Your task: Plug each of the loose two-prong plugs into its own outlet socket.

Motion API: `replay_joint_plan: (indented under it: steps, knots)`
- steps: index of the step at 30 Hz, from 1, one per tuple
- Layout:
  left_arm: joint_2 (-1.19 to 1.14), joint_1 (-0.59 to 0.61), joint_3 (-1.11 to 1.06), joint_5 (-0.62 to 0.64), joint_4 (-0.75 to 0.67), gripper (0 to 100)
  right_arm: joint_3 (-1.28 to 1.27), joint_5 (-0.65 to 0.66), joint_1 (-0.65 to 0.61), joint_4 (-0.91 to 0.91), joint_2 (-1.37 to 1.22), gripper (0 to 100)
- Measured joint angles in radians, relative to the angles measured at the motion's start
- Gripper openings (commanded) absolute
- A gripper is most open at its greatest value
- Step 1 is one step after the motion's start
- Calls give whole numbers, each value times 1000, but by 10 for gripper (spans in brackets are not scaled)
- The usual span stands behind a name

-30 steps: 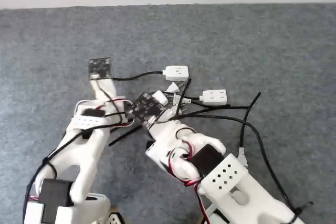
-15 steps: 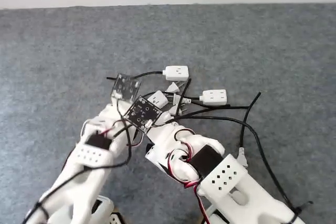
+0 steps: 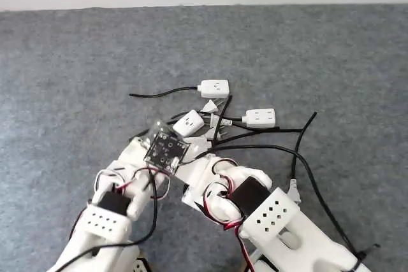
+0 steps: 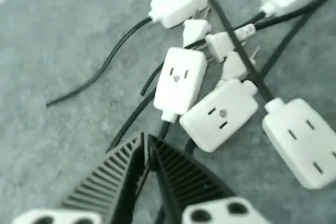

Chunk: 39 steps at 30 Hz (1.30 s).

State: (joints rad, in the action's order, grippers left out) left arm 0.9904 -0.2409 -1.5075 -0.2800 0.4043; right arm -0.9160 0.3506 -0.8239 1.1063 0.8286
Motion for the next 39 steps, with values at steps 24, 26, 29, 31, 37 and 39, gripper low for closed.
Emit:
replay_joint_plan:
  steps: [24,26,29,31,37,39]
  knots:
    - [334,367,-114,571,0,13,-51,-397,256,-311,6,8]
    - [334,396,-129,574,0,13,-52,-417,275,-327,6,8]
    - [334,431,-144,574,8,13,-52,-430,287,-334,6,8]
    - [334,445,-146,574,8,13,-61,-445,295,-342,3,8]
    - [334,451,-146,565,8,13,-91,-468,325,-428,-150,8]
    - [334,451,-146,565,8,13,-91,-473,319,-456,-189,8]
